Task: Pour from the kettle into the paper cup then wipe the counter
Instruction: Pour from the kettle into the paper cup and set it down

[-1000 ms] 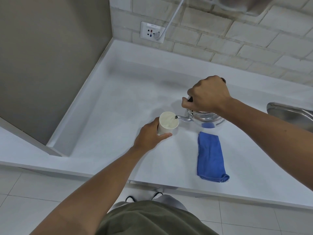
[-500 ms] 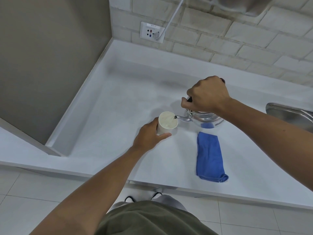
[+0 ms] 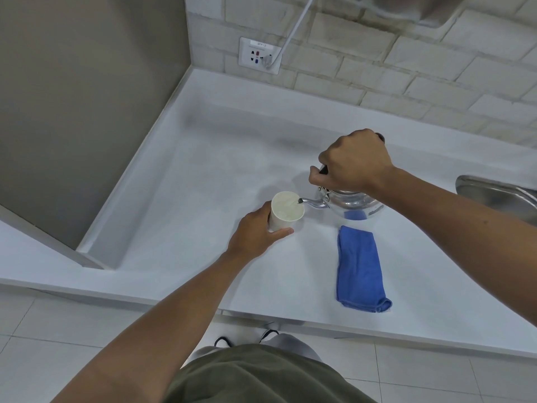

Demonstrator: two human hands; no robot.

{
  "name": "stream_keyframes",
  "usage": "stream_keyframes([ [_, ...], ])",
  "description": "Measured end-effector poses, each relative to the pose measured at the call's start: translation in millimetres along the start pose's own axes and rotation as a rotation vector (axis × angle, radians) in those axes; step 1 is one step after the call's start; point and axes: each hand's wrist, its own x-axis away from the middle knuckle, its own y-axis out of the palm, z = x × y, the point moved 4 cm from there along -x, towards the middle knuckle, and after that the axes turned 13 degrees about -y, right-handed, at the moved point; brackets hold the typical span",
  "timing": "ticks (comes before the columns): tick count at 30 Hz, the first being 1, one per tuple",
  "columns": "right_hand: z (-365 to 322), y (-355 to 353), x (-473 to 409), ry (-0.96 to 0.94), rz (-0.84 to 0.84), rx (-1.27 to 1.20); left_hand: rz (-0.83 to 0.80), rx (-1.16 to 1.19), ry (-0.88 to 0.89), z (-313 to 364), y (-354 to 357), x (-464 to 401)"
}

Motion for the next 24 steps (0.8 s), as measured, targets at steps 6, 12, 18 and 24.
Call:
stream_keyframes([
  [6, -1.5, -2.4, -0.2, 0.007, -0.003, 0.000, -0.002, 0.002, 0.001, -0.1, -0.4, 0.0],
  [12, -1.1, -0.9, 0.7, 0.003, -0.010, 0.012, -0.005, 0.006, -0.002, -1.1, 0.5, -0.9],
  [18, -1.6, -1.5, 0.9, -0.005, -0.019, 0.005, -0.002, -0.001, 0.001, -0.8, 0.7, -1.3],
  [24, -1.8, -2.4, 1.2, 0.001, -0.016, 0.010, 0.002, 0.001, 0.009, 0.3, -0.5, -0.5],
])
